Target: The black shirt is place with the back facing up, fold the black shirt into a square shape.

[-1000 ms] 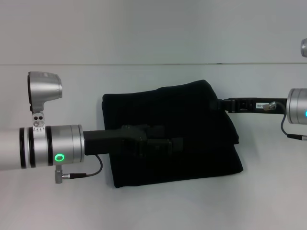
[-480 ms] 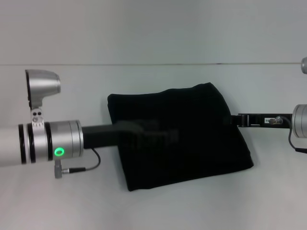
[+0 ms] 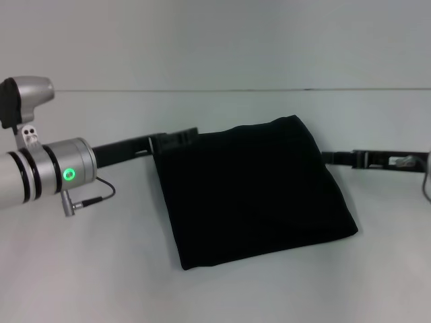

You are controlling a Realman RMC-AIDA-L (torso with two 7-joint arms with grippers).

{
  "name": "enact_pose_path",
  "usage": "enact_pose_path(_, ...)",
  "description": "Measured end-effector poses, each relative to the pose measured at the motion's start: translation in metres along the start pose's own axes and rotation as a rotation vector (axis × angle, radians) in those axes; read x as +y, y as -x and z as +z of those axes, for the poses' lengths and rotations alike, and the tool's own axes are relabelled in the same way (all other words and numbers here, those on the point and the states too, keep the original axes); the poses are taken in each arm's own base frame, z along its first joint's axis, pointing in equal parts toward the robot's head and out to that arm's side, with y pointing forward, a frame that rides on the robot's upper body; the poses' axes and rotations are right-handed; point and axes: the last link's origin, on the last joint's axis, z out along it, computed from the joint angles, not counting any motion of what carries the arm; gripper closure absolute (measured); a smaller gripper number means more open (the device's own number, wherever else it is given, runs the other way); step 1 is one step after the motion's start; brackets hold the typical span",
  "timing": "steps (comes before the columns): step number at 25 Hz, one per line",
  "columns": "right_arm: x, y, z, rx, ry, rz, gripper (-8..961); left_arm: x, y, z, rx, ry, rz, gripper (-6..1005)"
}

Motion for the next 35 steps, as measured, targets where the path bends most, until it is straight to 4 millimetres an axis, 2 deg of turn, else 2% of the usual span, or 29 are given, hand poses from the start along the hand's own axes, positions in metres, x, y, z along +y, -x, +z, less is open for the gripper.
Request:
enact_pose_path(7,-0.014,0.023,-0.035,-0.078,0.025,0.020,405,-0.020,-0.003,0.004,0.012,-0.157,-0.108,49)
enact_pose_path(10,-0.017,0.027,-0.041,-0.082,0.022,0.024,192,-0.021,-0.002,0.009,-0.003,-0.190,-0.118,49)
enact_pose_path(16,-0.016,0.028,-0.036,-0.076,0.014,0.009,98,-0.016,0.001,0.020,-0.032,-0.197,-0.109,49)
enact_pose_path(24,-0.015,0.026,-0.031,-0.082,-0.001,0.010,98,-0.007,0.004,0.034,-0.074,-0.193,-0.076,50)
enact_pose_path(33,-0.012,0.022,-0.024,-0.071,0.001,0.009,98,-0.002,-0.002,0.039,-0.084,-0.187,-0.043,49)
enact_pose_path(35,-0.012,0.021,-0.022,-0.072,-0.001,0.006,98,-0.002,-0.003,0.040,-0.084,-0.188,-0.022,76)
